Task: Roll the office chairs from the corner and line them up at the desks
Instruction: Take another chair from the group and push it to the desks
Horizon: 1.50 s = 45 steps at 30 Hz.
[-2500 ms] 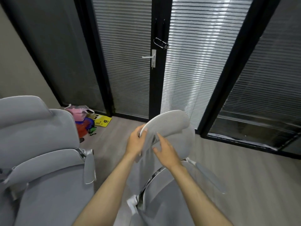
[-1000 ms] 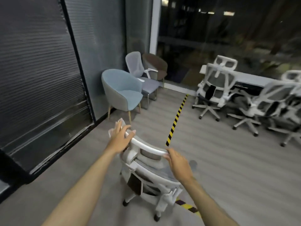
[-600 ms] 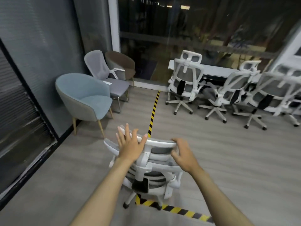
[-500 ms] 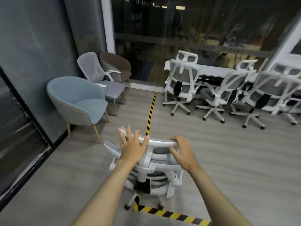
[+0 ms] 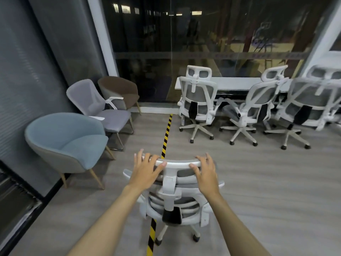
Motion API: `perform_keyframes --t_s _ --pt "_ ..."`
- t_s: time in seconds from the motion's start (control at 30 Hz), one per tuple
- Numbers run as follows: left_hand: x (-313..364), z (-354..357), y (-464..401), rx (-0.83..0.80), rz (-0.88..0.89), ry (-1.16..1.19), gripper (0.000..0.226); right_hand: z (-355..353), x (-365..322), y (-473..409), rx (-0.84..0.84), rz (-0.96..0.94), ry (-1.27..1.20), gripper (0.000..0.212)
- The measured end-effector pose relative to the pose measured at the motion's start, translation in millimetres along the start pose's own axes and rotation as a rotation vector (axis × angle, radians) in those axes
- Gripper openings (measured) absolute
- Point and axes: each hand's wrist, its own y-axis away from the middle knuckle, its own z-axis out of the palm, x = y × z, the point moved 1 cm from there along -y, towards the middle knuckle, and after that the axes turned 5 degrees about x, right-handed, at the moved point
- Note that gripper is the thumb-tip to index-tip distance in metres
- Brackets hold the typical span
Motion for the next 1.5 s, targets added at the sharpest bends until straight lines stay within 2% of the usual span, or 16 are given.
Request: perform_keyframes --t_s 0.2,0.3,0.43,0.57,0.7,0.87,1.0,1.1,1.33,1.5 --pt "41.5 31.4 -83.7 -0.009 0.158 0.051 0.057 -18.4 28.8 -70.3 0.116 0.192 -0.121 0.068" --pt "63.9 48.9 -123.7 -0.005 0.192 -0.022 0.057 -17.3 31.0 -102.7 0.185 0.214 -0.151 0.072" --pt "87.2 74.6 -181.1 0.087 0.204 -0.129 0.057 -2.4 22.6 -146.2 0.147 0.24 -0.226 0.081" --pt "102.5 98.8 -250.1 0.1 0.186 -0.076 0.068 -12.2 39.5 -213.8 0.096 0.244 -0.207 0.091" --pt "114.9 122.3 -325.5 0.032 0.224 0.094 0.082 -35.0 69.0 -283.6 0.063 0.262 -0.147 0.09" --pt "127.6 145.7 -402.3 -0.004 0.304 0.104 0.07 -40.7 96.6 -373.0 0.116 0.248 -0.113 0.084" --pt "147.8 160.5 -457.7 0.007 0.301 0.046 0.067 -37.5 100.8 -440.9 0.103 0.306 -0.18 0.096" --pt "160.3 175.6 -496.6 0.001 0.264 0.062 0.064 -33.9 109.7 -487.1 0.083 0.313 -0.169 0.102" --pt "193.4 213.1 -583.4 0.049 0.164 0.076 0.05 -22.2 135.8 -593.6 0.236 0.354 -0.283 0.091" --pt "215.7 234.2 -644.2 0.057 0.107 0.117 0.044 -20.8 157.5 -663.9 0.219 0.386 -0.388 0.086"
